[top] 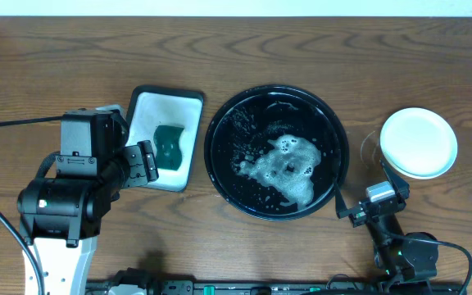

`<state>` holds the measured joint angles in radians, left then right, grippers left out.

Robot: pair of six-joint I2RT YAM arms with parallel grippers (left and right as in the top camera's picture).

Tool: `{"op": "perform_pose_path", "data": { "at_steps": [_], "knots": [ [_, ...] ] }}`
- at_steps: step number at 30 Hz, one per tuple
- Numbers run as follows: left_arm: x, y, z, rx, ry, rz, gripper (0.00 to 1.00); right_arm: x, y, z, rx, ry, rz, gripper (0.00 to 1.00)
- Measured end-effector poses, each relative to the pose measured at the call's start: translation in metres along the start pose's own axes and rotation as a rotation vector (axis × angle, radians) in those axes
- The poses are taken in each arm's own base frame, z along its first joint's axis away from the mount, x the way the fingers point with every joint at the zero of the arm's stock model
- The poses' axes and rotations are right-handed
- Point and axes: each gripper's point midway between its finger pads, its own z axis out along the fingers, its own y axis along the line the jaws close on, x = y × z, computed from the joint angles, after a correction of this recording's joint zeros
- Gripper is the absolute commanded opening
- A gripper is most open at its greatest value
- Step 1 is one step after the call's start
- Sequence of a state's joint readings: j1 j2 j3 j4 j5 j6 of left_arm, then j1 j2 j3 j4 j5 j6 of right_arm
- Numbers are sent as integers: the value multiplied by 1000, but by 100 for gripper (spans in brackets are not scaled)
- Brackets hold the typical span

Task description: Clean dirty plates on tray and stack at the side

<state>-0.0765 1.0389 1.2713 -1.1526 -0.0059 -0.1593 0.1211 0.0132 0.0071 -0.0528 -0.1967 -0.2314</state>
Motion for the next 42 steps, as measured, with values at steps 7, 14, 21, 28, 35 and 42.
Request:
{"op": "perform_pose_path", "data": {
  "at_steps": [7,14,21,28,35,42],
  "knots": [
    [0,0,0,0,0,0,81,0,0,0,0,0,0,99],
    [0,0,0,0,0,0,81,0,0,0,0,0,0,99],
    [-15,2,-6,10,-168,-12,81,0,0,0,1,1,0,99],
    [-53,-7,-28,124,-620,-42,81,0,-1,0,6,2,0,99],
    [-24,-5,-25,208,-873,-48,81,1,-1,0,6,3,0,99],
    [11,1,-8,241,-1008,-54,81,1,-1,0,7,3,0,99]
  ]
}}
